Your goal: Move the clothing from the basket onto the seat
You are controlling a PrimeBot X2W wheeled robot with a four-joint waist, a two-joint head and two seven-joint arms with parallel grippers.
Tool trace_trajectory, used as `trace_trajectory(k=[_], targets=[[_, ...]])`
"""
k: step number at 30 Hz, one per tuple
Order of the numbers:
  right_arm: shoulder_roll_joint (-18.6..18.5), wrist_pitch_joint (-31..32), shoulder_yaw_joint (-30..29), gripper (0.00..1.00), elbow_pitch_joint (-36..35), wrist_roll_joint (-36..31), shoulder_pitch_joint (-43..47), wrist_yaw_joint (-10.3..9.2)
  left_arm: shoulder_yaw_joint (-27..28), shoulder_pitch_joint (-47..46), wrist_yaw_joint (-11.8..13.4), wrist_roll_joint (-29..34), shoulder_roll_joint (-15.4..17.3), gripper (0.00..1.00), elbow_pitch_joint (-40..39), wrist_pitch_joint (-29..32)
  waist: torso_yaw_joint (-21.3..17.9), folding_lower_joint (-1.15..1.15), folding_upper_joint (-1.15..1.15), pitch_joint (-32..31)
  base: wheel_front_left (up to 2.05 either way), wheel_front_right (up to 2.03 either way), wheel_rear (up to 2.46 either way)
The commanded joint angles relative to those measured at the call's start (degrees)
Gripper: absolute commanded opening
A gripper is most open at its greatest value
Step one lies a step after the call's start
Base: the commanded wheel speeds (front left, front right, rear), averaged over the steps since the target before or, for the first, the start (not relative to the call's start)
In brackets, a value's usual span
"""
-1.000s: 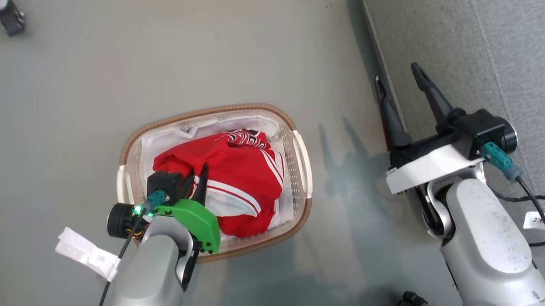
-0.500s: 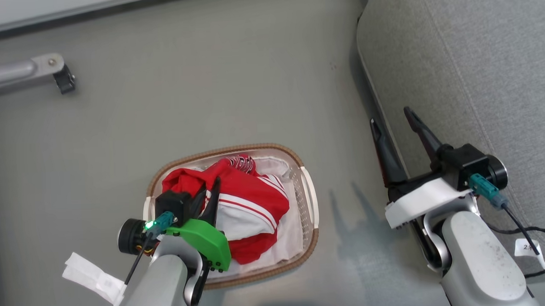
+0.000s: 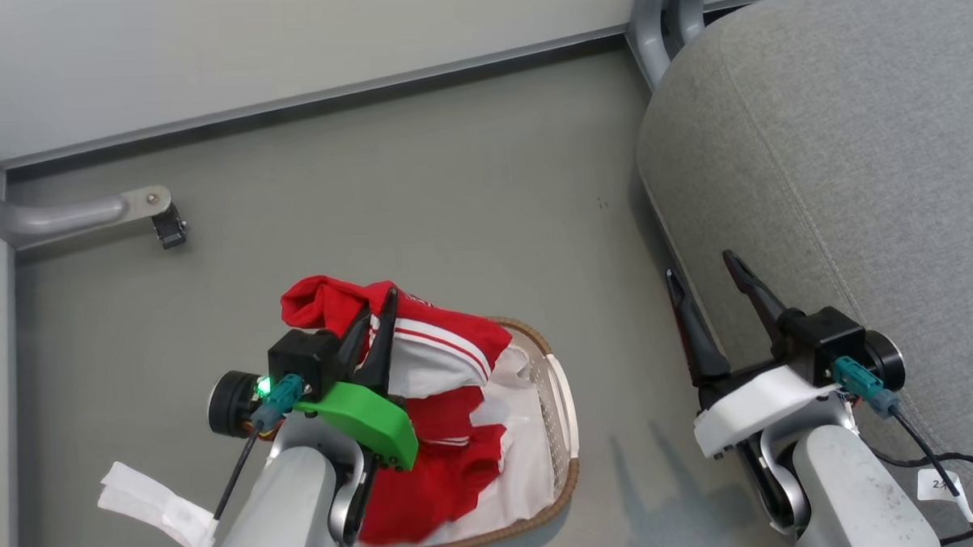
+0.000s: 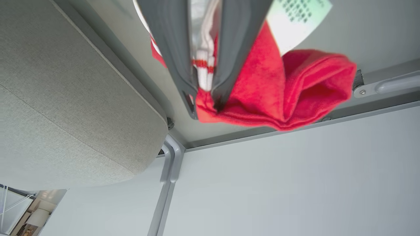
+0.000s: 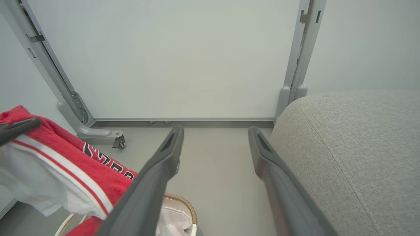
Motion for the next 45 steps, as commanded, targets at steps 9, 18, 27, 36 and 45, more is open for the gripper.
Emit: trace_trajectory(k=[9, 18, 27, 36, 45], targets=[[-0.4, -0.1, 0.6, 1.0, 0.7, 0.0, 3.2, -0.02, 0.4, 0.3, -0.2, 1.0, 0.3, 0.0, -5.3, 0.0, 0.2, 0.0, 0.0, -4.4, 0.0, 0.0, 0.0], [-0.4, -0.1, 1.4, 1.0, 0.9, -0.3, 5.0, -0.02, 0.6, -1.3, -0.2, 1.1, 0.4, 0.0, -8.8, 0.0, 0.0, 0.0, 0.0, -7.5, 0.0, 0.0, 0.0], [-0.3, -0.1, 2.3, 1.0, 1.1, -0.1, 6.6, -0.02, 0.4, -3.2, -0.2, 0.9, 0.6, 0.0, -12.3, 0.0, 0.0, 0.0, 0.0, -9.0, 0.0, 0.0, 0.0], [-0.3, -0.1, 2.6, 1.0, 1.1, 0.1, 7.3, -0.02, -0.4, -5.2, -0.2, 0.5, 0.5, 0.0, -15.5, 0.0, 0.0, 0.0, 0.0, -9.7, 0.0, 0.0, 0.0], [-0.2, -0.1, 2.9, 1.0, 1.3, 0.3, 7.8, -0.02, -0.5, -6.4, -0.2, 0.8, 0.4, 0.0, -17.4, 0.0, -0.3, 0.0, 0.0, -9.9, 0.0, 0.0, 0.0]])
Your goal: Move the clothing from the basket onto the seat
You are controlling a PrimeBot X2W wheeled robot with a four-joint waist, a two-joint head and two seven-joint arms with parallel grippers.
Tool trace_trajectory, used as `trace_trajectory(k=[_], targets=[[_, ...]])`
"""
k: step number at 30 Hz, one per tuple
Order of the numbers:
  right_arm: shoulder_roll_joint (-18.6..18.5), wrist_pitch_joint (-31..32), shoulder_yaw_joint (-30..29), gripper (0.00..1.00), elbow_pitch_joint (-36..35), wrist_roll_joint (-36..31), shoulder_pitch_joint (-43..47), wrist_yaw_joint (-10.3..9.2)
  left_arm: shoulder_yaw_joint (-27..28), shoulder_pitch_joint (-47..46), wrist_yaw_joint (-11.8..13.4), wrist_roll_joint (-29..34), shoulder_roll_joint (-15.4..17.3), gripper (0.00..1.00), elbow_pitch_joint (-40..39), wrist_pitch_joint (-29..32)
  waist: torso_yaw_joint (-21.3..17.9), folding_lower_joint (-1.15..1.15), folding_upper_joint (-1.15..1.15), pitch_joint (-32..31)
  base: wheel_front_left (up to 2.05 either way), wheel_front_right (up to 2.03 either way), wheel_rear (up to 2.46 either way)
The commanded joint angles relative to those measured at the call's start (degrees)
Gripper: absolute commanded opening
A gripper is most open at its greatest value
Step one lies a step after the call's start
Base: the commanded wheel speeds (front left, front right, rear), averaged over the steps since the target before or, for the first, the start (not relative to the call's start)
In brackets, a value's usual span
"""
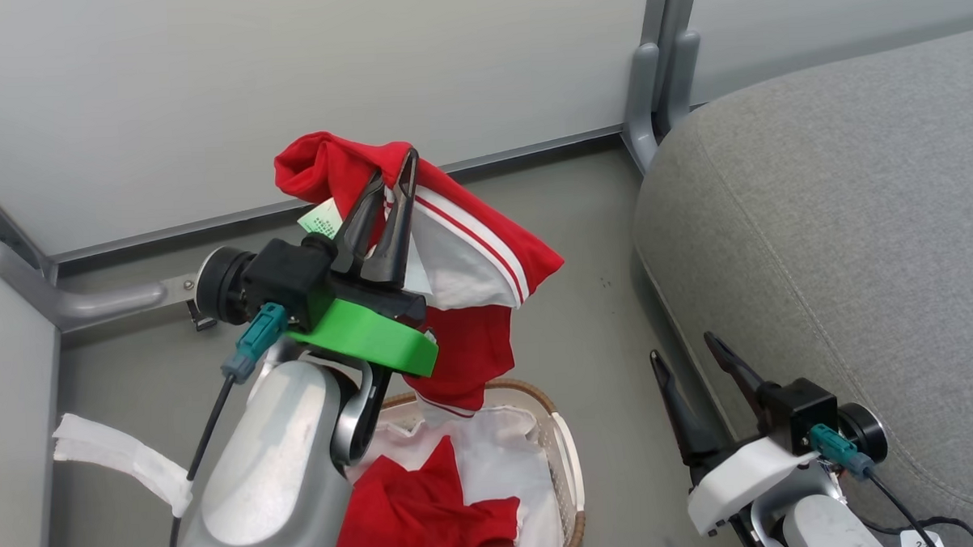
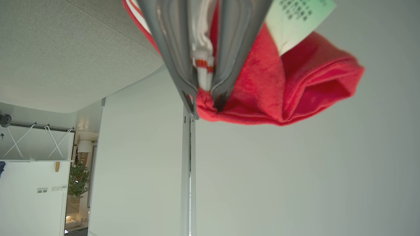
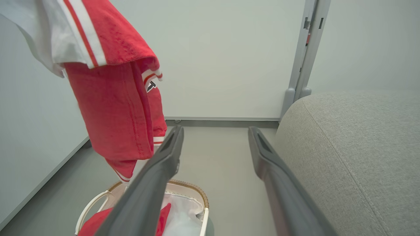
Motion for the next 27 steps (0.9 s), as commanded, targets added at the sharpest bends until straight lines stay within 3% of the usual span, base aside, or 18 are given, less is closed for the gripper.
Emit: trace_trajectory(k=[1, 13, 27], targets=[[-0.2, -0.1, 0.1, 1.0, 0.2, 0.5, 0.7, -0.02, 0.0, -0.8, -0.2, 0.3, 0.2, 0.0, -0.6, 0.0, -0.1, 0.0, 0.0, 0.0, 0.0, 0.0, 0.0], [-0.4, -0.1, 2.9, 1.0, -1.5, 0.5, -1.7, -0.02, -0.3, -0.1, -0.2, -0.6, 0.2, 0.0, -0.3, 0.0, -0.3, 0.0, 0.0, 0.5, 0.0, 0.0, 0.0], [-5.6, -0.1, 17.3, 1.0, -8.5, 2.5, -15.5, -0.03, -0.6, 0.8, -0.2, -1.2, 0.1, 0.0, -0.2, 0.0, -0.1, 0.0, 0.0, 1.6, 0.0, 0.0, 0.0]])
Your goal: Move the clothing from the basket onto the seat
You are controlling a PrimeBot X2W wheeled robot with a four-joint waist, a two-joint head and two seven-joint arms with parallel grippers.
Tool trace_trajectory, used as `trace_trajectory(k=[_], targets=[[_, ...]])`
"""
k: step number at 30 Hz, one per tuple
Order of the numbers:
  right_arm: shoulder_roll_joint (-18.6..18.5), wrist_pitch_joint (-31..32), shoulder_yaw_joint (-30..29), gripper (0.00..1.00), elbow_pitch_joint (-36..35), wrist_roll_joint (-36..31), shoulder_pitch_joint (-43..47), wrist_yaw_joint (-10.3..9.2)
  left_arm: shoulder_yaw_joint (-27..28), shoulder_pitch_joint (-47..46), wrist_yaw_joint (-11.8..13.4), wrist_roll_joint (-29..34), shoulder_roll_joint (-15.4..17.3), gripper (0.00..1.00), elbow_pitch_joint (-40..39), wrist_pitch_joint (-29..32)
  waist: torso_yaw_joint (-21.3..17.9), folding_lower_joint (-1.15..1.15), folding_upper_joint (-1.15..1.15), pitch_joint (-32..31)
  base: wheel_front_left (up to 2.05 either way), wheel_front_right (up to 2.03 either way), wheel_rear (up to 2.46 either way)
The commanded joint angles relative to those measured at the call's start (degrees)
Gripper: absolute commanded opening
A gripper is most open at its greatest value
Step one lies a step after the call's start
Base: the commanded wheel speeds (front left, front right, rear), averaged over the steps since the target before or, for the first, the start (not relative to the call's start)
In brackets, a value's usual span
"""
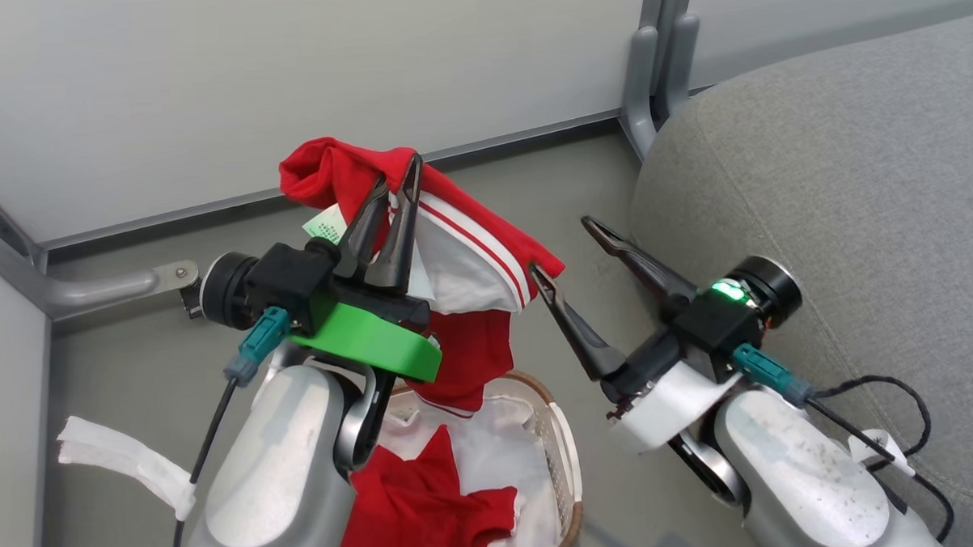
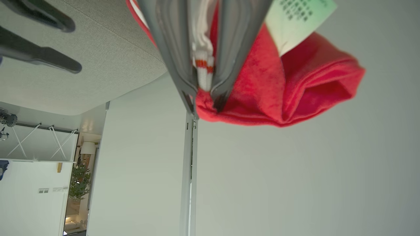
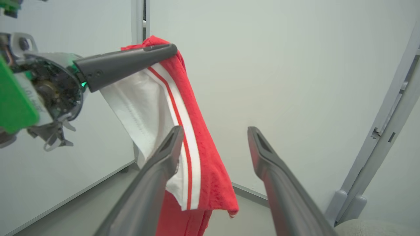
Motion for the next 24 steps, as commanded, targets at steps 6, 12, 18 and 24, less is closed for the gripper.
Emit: trace_trajectory(k=[6, 12, 18, 24], targets=[[-1.4, -0.1, 5.5, 1.0, 2.3, 0.3, -6.9, -0.04, -0.9, 0.0, -0.2, -1.1, 0.2, 0.0, 0.0, 0.0, 0.2, 0.0, 0.0, 0.6, 0.0, 0.0, 0.0], [-0.5, -0.1, 7.7, 1.0, 7.1, 0.1, -11.6, -0.04, -2.8, -0.5, -0.2, -2.1, 0.2, 0.0, -0.3, 0.0, 1.0, 0.0, 0.0, 0.8, 0.0, 0.0, 0.0], [-0.4, -0.1, 11.3, 1.0, 14.1, 1.3, -14.9, -0.04, -4.6, -0.8, -0.2, -2.9, 0.2, 0.0, -0.1, 0.0, 2.1, 0.0, 0.0, 0.8, 0.0, 0.0, 0.0], [0.8, -0.1, 14.2, 1.0, 20.7, 2.3, -15.8, -0.04, -5.9, -0.8, -0.2, -3.9, 0.2, 0.0, 0.0, 0.0, 2.9, 0.0, 0.0, 0.4, 0.0, 0.0, 0.0]])
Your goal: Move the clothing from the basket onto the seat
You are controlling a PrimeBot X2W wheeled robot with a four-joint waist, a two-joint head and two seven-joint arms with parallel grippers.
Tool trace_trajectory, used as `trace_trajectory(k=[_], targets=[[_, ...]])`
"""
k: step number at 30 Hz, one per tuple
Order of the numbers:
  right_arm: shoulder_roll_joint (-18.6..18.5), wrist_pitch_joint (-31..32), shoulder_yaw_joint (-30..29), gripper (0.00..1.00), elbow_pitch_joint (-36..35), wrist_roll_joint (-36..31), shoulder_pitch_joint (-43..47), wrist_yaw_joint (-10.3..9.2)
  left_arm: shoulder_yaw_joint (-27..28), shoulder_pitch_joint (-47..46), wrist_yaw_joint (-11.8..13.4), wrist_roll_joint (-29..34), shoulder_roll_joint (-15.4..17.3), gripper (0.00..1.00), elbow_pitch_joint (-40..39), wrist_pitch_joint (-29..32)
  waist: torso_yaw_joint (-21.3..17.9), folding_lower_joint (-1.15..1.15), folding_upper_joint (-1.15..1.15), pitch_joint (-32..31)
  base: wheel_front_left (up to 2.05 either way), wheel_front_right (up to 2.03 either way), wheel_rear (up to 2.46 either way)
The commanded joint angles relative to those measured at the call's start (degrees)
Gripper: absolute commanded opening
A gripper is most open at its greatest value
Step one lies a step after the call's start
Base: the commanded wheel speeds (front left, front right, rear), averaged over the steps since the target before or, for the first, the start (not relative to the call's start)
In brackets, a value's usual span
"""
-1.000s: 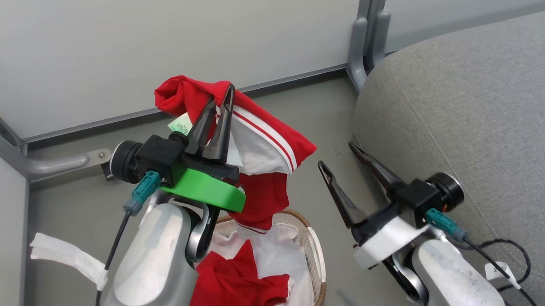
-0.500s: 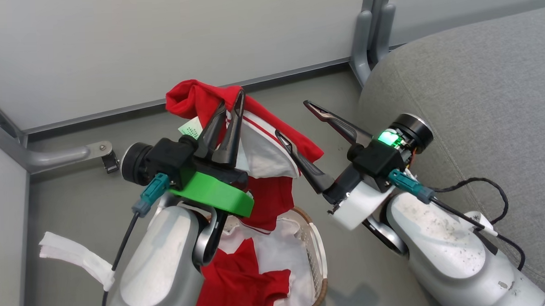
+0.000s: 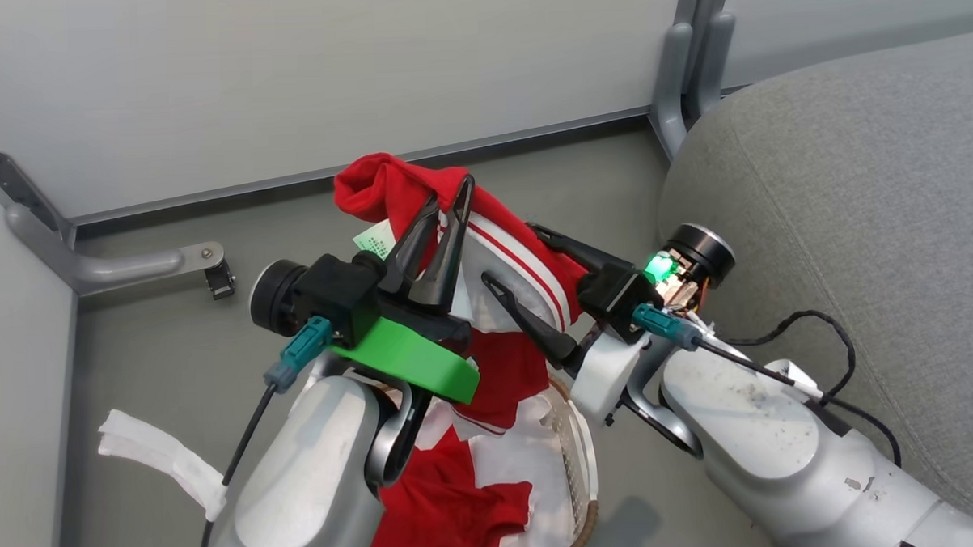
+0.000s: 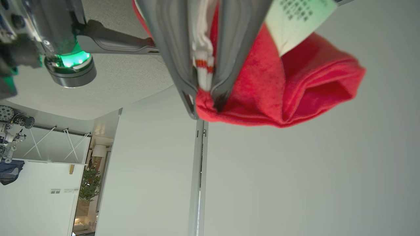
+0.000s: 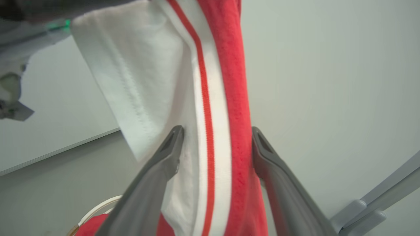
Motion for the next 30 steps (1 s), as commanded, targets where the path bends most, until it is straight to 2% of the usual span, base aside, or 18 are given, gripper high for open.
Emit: trace_trajectory(k=[1, 8, 9, 10, 11, 14, 15, 23, 24, 26, 30], targets=[[0.3, -0.1, 0.6, 1.0, 1.4, 0.6, -0.3, -0.04, -0.3, -0.7, -0.2, -0.5, 0.2, 0.0, -0.1, 0.0, 0.2, 0.0, 0.0, -0.2, 0.0, 0.0, 0.0], [2.1, -0.1, 2.0, 1.0, 5.5, 1.8, 0.7, -0.04, -1.3, 0.3, -0.2, -1.3, 0.2, 0.0, 0.1, 0.0, 0.6, 0.0, 0.0, -0.9, 0.0, 0.0, 0.0], [2.2, -0.1, 2.3, 0.93, 5.9, 1.9, 0.8, -0.04, -1.4, 0.4, -0.2, -1.5, 0.2, 0.0, 0.1, 0.0, 0.6, 0.0, 0.0, -0.9, 0.0, 0.0, 0.0], [2.3, -0.1, 2.3, 0.73, 6.1, 2.1, 0.8, -0.04, -1.5, 0.5, -0.2, -1.6, 0.2, 0.0, 0.0, 0.0, 0.7, 0.0, 0.0, -1.0, 0.0, 0.0, 0.0], [2.4, -0.1, 2.2, 0.46, 6.4, 2.3, 0.9, -0.04, -1.5, 0.6, -0.2, -1.6, 0.2, 0.0, -0.1, 0.0, 0.8, 0.0, 0.0, -1.0, 0.0, 0.0, 0.0], [2.6, -0.1, 2.2, 0.2, 7.3, 3.0, 1.4, -0.04, -1.3, 1.1, -0.2, -1.4, 0.2, 0.0, -0.1, 0.0, 0.8, 0.0, 0.0, -1.2, 0.0, 0.0, 0.0], [2.6, -0.1, 2.3, 0.0, 7.5, 3.1, 1.2, -0.04, -1.2, 1.1, -0.2, -1.4, 0.2, 0.0, -0.1, 0.0, 0.7, 0.0, 0.0, -1.2, 0.0, 0.0, 0.0], [2.7, -0.1, 0.9, 0.0, 5.9, 3.6, 0.8, -0.04, -0.1, 1.2, -0.1, -0.2, 0.2, 0.02, -0.2, 0.0, -0.2, 0.0, 0.0, -0.6, 0.0, 0.0, 0.0], [2.6, -0.1, 0.4, 0.0, 5.4, 3.4, 1.1, -0.04, 0.0, 1.5, -0.1, 0.0, 0.2, 0.3, -0.2, 0.0, -0.4, 0.0, 0.0, -0.6, 0.0, 0.0, 0.0], [2.5, -0.1, -0.4, 0.0, 4.8, 3.1, 1.6, -0.04, 0.1, 1.9, 0.1, 0.3, 0.2, 1.0, 0.1, 0.0, -1.0, 0.0, 0.0, -0.4, 0.0, 0.0, 0.0], [2.3, -0.1, -2.2, 0.0, 3.6, 2.6, 1.9, -0.04, 0.2, 1.8, 0.1, 1.3, 0.2, 1.0, 0.6, 0.0, -2.8, 0.0, 0.0, 0.5, 0.0, 0.0, 0.0]])
